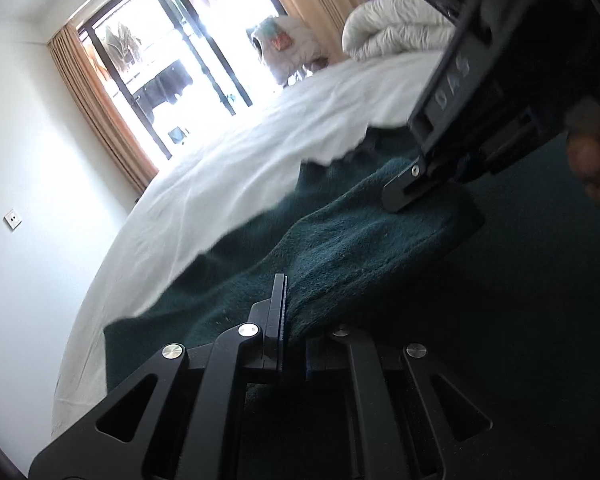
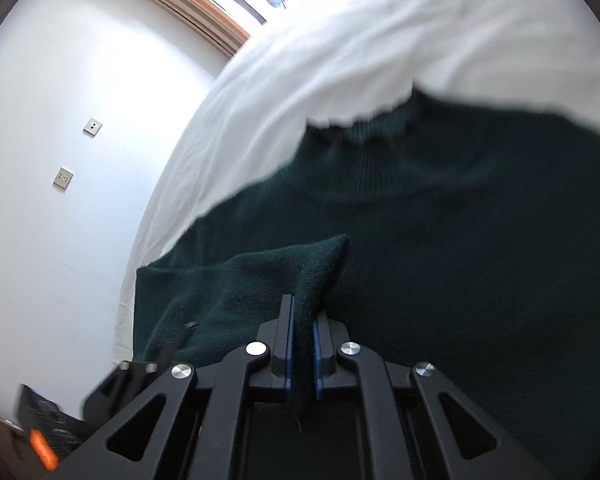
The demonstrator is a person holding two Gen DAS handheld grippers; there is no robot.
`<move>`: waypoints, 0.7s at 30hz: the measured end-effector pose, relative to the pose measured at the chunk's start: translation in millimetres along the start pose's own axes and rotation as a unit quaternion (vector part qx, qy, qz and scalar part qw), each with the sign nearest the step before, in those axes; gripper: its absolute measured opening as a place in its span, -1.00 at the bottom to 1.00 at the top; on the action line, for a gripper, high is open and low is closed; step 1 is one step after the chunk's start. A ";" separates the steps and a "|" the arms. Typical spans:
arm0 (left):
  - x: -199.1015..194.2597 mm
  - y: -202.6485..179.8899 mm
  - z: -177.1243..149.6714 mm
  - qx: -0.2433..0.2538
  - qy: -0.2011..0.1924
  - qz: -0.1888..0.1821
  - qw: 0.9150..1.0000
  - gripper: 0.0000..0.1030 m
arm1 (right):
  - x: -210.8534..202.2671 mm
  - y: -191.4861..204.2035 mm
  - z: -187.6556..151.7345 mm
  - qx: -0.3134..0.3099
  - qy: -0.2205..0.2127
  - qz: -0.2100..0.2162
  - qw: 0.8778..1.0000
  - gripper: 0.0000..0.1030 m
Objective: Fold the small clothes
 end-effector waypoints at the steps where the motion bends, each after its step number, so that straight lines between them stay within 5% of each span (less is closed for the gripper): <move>1: -1.4 -0.3 10.5 -0.011 -0.002 -0.006 1.000 -0.89 | -9.6 -1.9 5.3 -0.003 -0.008 -0.002 1.000 -0.84; 6: -3.2 -21.3 33.6 -0.018 0.006 -0.036 0.999 -0.84 | -39.5 -30.3 22.3 -0.013 -0.022 -0.032 0.999 -0.84; 13: -48.9 -34.6 9.8 -0.032 0.013 -0.106 0.994 -0.83 | -49.3 -84.7 30.2 0.006 -0.026 -0.084 0.996 -0.84; 21: -30.8 65.2 -14.3 -0.137 0.048 -0.043 0.988 -0.83 | -33.1 -103.6 20.8 0.021 -0.016 -0.095 0.995 -0.83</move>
Point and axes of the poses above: each gripper's, at about its wrist camera, not at the fingertips, and x roughly the way its jaws point, y to its left, z to its top, the point moved 10 cm from there along x, roughly the way its jaws point, and after that the axes turned 4 degrees about z, right-handed, at the moved point
